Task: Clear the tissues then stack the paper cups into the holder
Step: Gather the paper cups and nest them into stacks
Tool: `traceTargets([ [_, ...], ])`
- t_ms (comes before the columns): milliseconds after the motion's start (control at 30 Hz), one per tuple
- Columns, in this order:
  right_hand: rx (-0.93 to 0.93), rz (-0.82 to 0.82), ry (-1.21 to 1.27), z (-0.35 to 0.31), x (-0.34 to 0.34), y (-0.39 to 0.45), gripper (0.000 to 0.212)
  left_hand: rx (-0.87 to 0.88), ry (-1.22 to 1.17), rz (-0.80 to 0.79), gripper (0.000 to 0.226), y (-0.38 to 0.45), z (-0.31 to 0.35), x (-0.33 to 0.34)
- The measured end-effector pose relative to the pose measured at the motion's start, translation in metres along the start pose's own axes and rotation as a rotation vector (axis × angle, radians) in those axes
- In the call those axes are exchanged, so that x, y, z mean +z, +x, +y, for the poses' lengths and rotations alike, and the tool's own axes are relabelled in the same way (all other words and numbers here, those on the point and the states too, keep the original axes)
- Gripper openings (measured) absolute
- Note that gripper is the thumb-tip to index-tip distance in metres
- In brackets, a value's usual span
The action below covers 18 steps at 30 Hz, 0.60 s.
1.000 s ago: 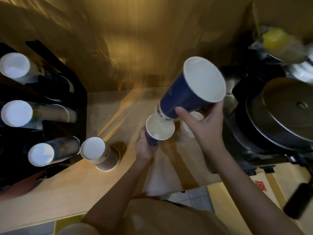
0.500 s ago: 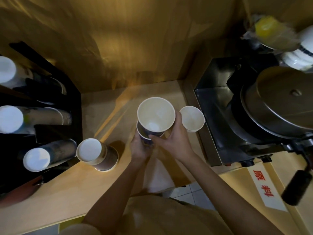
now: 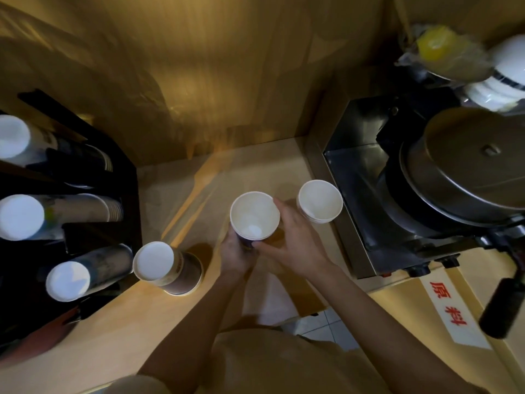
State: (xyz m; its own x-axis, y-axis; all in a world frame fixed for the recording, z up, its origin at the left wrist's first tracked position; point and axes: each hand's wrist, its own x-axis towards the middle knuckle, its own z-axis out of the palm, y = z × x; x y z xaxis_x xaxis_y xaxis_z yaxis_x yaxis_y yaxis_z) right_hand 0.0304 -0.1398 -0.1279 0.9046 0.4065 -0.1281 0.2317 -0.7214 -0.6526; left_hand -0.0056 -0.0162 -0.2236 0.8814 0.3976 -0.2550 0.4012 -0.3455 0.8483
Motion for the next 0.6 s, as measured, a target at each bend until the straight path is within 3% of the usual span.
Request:
traceTargets([
  [233,0.075,0.044,0.124,0.001,-0.011,0.01,0.084,0.026,0.061,-0.089,0.073,0.009,0.015,-0.007],
  [500,0.064,-0.043,0.143,0.001,-0.02,0.014,0.081,0.057,0.006,0.023,0.087,-0.005,0.028,-0.011],
  [600,0.049,-0.088,0.099,-0.002,-0.026,0.014,0.093,0.05,0.063,0.041,0.089,-0.008,0.025,-0.013],
])
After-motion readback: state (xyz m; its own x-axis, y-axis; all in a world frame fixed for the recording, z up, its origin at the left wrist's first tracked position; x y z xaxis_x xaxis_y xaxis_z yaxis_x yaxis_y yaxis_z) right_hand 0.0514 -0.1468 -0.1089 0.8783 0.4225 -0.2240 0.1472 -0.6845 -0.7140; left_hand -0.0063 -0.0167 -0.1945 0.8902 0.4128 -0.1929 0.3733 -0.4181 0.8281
